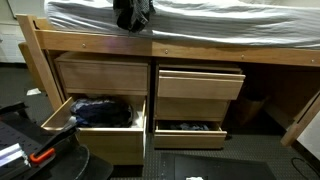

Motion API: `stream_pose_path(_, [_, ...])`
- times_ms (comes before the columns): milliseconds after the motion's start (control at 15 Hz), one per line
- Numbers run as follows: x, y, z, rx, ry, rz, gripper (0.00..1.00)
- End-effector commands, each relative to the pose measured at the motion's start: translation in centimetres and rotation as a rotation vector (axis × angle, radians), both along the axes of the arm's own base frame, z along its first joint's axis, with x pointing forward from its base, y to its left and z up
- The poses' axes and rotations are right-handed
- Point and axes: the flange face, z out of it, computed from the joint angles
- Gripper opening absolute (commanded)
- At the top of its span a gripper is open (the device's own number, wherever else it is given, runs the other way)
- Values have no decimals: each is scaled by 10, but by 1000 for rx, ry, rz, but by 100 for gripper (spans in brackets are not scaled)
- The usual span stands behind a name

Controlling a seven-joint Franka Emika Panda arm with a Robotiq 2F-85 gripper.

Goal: Pick up the black cloth from the drawer and put it on the bed.

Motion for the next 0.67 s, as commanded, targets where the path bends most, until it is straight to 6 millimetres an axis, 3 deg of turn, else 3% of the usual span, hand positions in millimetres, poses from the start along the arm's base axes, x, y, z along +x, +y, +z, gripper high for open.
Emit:
stream_pose_path(0, [1, -1, 1, 5, -2, 4, 2])
stream_pose_path(333, [4, 1, -5, -24, -45, 2, 0])
stream_pose_path(600, [20, 50, 50, 15, -338, -21, 0])
